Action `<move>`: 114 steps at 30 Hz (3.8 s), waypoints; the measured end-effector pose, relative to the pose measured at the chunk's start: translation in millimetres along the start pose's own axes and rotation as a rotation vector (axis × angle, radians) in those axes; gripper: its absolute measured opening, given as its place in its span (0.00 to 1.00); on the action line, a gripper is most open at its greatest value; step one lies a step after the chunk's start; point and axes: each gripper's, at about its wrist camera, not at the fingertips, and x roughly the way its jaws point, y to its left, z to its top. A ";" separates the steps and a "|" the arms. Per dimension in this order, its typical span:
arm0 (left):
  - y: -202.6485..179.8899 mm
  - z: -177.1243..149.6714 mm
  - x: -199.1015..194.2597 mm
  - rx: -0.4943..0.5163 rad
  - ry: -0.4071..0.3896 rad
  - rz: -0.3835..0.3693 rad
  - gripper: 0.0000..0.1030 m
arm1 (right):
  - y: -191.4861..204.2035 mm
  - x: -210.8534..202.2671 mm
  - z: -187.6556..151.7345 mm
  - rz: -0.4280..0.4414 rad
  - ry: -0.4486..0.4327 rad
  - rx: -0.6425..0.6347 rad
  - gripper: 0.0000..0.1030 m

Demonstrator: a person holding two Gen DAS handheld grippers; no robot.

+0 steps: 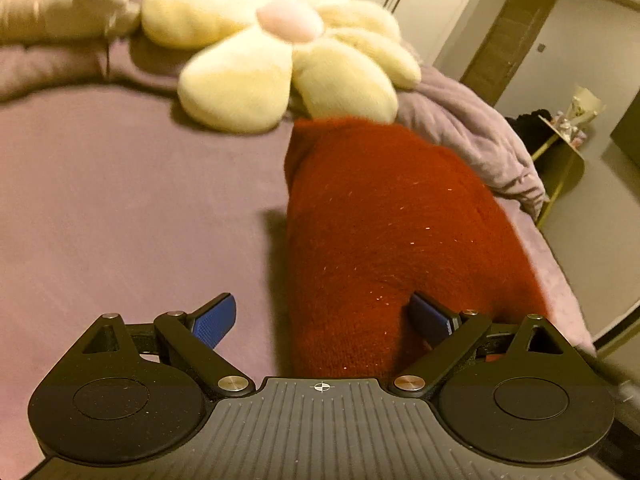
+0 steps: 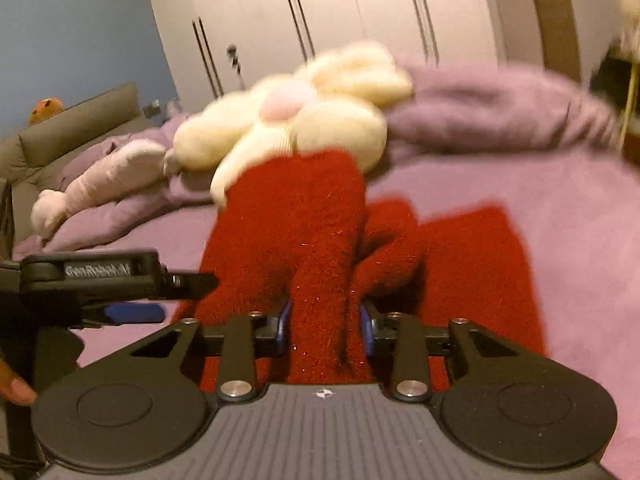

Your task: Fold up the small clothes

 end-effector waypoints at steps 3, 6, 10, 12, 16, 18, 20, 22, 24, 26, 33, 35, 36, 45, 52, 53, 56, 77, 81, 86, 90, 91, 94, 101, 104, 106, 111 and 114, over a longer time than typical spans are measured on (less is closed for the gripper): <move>-14.8 3.9 -15.1 0.051 -0.023 -0.001 0.94 | -0.1 -29.3 6.7 -0.055 -0.113 0.007 0.28; -31.9 4.5 -18.9 0.100 -0.034 0.002 0.94 | -10.9 -51.8 0.1 -0.166 -0.191 0.046 0.27; -47.9 -4.0 -6.2 0.111 0.012 -0.018 0.95 | -41.6 -43.6 -27.8 -0.257 -0.093 0.144 0.30; -52.4 -9.2 0.0 0.115 0.033 -0.021 0.95 | -51.9 -29.0 -42.7 -0.277 -0.031 0.127 0.37; -51.6 -10.2 0.1 0.114 0.023 0.009 0.97 | -67.4 -33.7 -37.3 -0.251 -0.029 0.154 0.61; -49.9 -10.1 -0.3 0.109 0.025 0.015 0.97 | -68.8 -46.6 -29.2 -0.282 -0.057 0.179 0.65; -49.4 -10.1 0.6 0.103 0.025 0.023 0.97 | -63.9 -60.4 -26.2 -0.311 -0.103 0.173 0.54; -49.4 -11.4 0.3 0.100 0.022 0.023 0.97 | -52.8 -67.2 -25.5 -0.277 -0.133 0.147 0.37; -49.3 -11.6 0.0 0.096 0.024 0.024 0.97 | -39.3 -66.5 -23.7 -0.239 -0.132 0.113 0.31; -48.8 -11.8 -0.6 0.095 0.028 0.023 0.97 | -24.3 -58.0 -18.7 -0.211 -0.128 0.034 0.24; -52.4 -13.8 -0.1 0.121 0.030 0.021 0.97 | -3.6 -5.1 2.1 -0.230 -0.053 -0.095 0.16; -51.9 -13.5 1.8 0.127 0.056 -0.007 0.97 | -15.9 21.9 -8.7 -0.306 0.034 -0.106 0.12; -51.6 -13.7 0.8 0.122 0.054 -0.024 0.97 | -23.0 26.5 -14.9 -0.328 0.031 -0.099 0.12; -51.2 14.7 16.9 0.053 0.008 -0.009 0.97 | -33.5 7.0 25.8 -0.224 0.006 0.034 0.13; -57.7 43.1 61.4 -0.047 -0.058 0.105 0.97 | -31.4 67.1 53.6 -0.225 0.040 0.031 0.14; -61.0 45.0 69.7 -0.045 -0.065 0.116 0.97 | -35.4 75.5 51.6 -0.239 0.046 0.026 0.13; -77.0 50.6 95.8 0.016 -0.055 0.127 0.97 | -52.8 90.7 45.3 -0.265 0.069 0.034 0.10; -76.7 46.9 148.2 0.050 0.102 0.090 1.00 | -87.1 115.6 37.5 -0.203 0.048 0.046 0.11; -61.6 40.4 84.5 0.066 0.042 0.004 1.00 | -61.8 56.4 41.9 -0.180 0.065 0.036 0.14; -50.7 -2.1 39.0 0.133 0.064 -0.026 1.00 | -33.8 11.4 5.3 -0.217 0.124 -0.129 0.14; -52.6 -7.0 50.1 0.109 0.063 -0.010 1.00 | -37.5 30.1 -16.3 -0.286 0.147 -0.172 0.14; -57.2 -8.4 53.6 0.143 0.047 0.007 1.00 | -39.5 35.0 -15.1 -0.289 0.142 -0.149 0.14; -61.8 -12.2 60.0 0.164 0.028 0.034 1.00 | -42.2 43.2 -14.1 -0.291 0.140 -0.151 0.14; -47.6 -24.3 -16.2 0.098 0.044 -0.015 1.00 | -13.5 -10.7 -9.7 -0.300 0.114 -0.152 0.32; -42.0 -46.3 -29.9 0.116 0.069 0.004 1.00 | -1.8 -56.6 -21.8 -0.216 0.037 -0.107 0.43; -42.7 -59.4 -19.6 0.126 0.136 0.029 1.00 | 2.4 -57.7 -32.4 -0.187 0.096 -0.099 0.39; -61.3 -65.8 -1.9 0.206 0.186 0.079 1.00 | -0.8 -24.9 -59.7 -0.303 0.211 -0.188 0.30; -67.1 -61.5 1.1 0.219 0.199 0.108 1.00 | -1.8 -21.5 -54.2 -0.303 0.228 -0.155 0.30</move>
